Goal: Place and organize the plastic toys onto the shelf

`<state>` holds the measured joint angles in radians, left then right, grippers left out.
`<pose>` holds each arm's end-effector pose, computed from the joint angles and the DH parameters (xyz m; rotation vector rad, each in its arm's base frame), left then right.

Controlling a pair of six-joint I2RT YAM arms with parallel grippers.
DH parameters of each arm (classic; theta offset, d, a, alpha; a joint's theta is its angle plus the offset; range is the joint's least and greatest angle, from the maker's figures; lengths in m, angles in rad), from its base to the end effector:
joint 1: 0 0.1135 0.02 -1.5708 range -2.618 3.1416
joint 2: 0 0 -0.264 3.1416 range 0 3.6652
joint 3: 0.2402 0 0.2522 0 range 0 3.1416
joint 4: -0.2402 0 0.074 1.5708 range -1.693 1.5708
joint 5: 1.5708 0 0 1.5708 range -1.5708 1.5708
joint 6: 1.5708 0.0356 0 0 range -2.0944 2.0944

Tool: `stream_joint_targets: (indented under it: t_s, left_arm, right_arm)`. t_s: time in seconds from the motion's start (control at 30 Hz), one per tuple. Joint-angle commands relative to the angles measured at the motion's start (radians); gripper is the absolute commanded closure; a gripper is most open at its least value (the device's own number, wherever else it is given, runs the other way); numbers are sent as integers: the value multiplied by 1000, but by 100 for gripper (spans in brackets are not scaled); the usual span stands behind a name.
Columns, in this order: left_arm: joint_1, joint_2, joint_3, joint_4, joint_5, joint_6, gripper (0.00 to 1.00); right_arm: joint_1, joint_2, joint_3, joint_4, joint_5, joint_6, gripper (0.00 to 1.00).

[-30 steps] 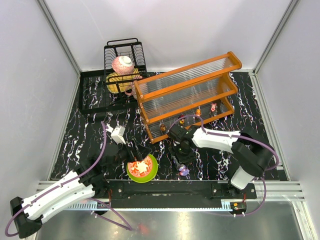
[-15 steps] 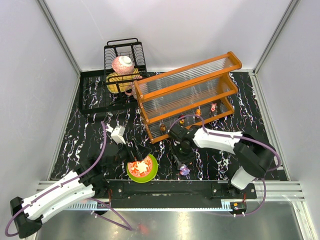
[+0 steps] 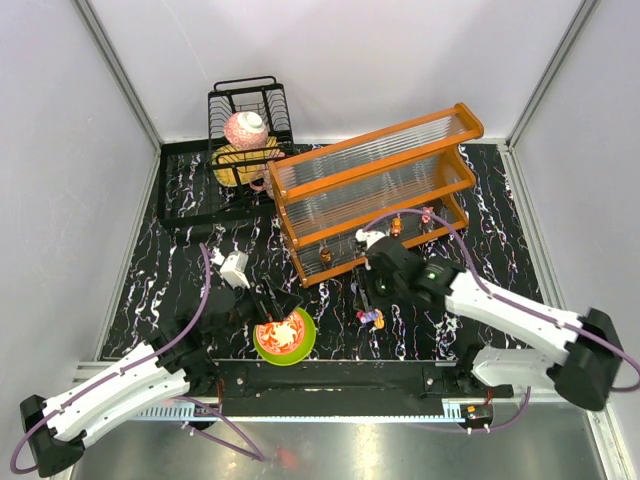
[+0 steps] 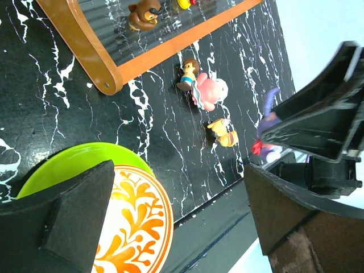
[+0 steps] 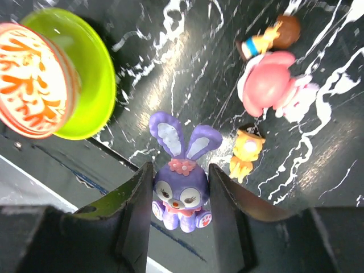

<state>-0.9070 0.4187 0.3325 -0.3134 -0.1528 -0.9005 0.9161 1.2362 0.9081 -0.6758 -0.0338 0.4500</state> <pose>0.0835 -0.0980 0.2170 -0.1003 2.1114 -1.0000 0.1472 0.1938 0.2483 -0.6303 2.5986 0.5266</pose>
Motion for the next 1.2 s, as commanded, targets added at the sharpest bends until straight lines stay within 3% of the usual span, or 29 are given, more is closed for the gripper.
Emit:
stream_joint_targets:
  t_s: [0.0,0.23,0.5,0.73,1.17]
  left_arm:
    - [-1,-4,45,2,-19,-6,1]
    - [-3,-9,68,-38,-39,6,1]
    - [-3,-1,68,-39,-39,-3,1]
    - [-3,-9,69,-44,-42,2,1]
    - [-1,-8,63,-49,-51,23,1]
  right_arm:
    - [-2,-188,-75,212,115,9,100]
    - [0,-372,-173,462,284,-80,100]
    - [-2,-400,-267,797,330,-249,100]
    - [-2,-305,-348,1198,319,-407,100]
    - [0,-101,-304,1495,316,-504,100]
